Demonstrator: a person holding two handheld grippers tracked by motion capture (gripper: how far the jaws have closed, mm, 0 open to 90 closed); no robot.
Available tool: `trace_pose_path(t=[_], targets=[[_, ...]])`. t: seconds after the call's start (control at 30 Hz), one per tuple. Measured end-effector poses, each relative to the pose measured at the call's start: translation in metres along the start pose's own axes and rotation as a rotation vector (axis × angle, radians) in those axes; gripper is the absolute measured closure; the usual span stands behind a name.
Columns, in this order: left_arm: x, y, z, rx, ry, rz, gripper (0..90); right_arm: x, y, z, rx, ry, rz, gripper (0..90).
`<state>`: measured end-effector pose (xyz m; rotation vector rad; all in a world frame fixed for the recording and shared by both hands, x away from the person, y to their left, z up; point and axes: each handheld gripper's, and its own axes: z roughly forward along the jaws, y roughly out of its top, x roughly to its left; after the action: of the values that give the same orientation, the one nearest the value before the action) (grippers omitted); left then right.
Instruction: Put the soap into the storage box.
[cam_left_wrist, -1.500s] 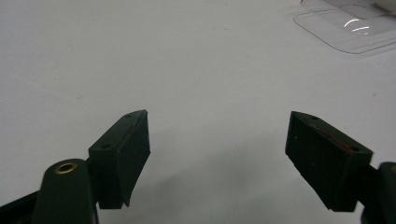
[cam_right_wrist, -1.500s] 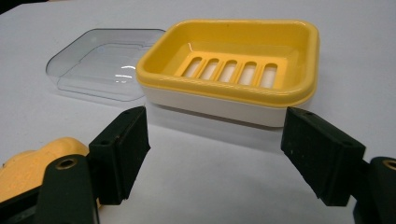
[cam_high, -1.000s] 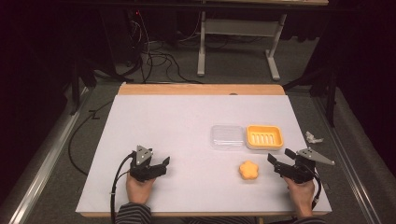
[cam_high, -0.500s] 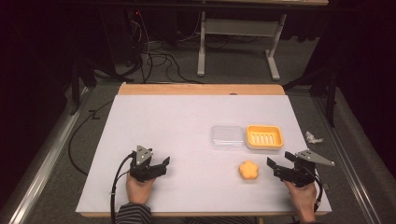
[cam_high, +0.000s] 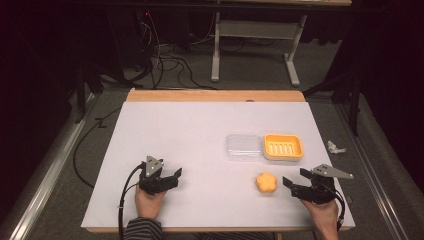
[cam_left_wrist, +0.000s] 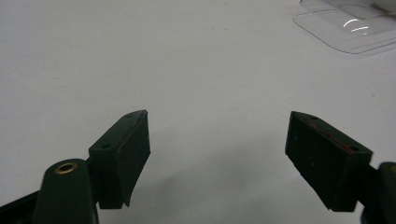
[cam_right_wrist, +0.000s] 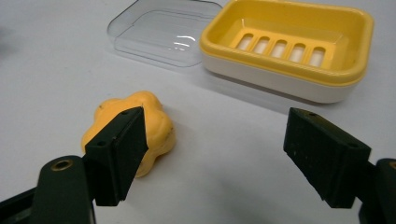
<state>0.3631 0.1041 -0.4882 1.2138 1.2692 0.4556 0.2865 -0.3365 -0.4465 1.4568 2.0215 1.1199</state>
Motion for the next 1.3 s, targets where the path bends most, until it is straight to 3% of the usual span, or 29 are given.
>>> trace_pose_path(t=[0.3, 0.33, 0.67, 0.8, 0.97, 1.3], targets=[[0.0, 0.0, 0.0, -0.002, 0.0, 0.0, 22.7, 0.013, 0.001, 0.003, 0.036, 0.042, -0.031, 23.2], [0.0, 0.0, 0.0, -0.001, 0.0, 0.0, 22.7, 0.017, 0.001, 0.004, 0.044, 0.05, -0.053, 23.0], [0.0, 0.0, 0.0, 0.0, -0.004, -0.001, 22.6, 0.034, 0.005, 0.01, 0.073, 0.066, -0.106, 18.2], [0.0, 0.0, -0.001, -0.01, 0.0, 0.008, 22.6, 0.041, 0.007, 0.02, 0.116, 0.083, -0.133, 15.5], [0.0, 0.0, 0.0, -0.008, 0.001, 0.0, 22.6, 0.048, 0.009, 0.026, 0.128, 0.084, -0.155, 14.5], [0.0, 0.0, 0.0, -0.004, -0.001, 0.005, 23.2, 0.054, 0.014, 0.044, 0.236, 0.072, -0.219, 12.0]])
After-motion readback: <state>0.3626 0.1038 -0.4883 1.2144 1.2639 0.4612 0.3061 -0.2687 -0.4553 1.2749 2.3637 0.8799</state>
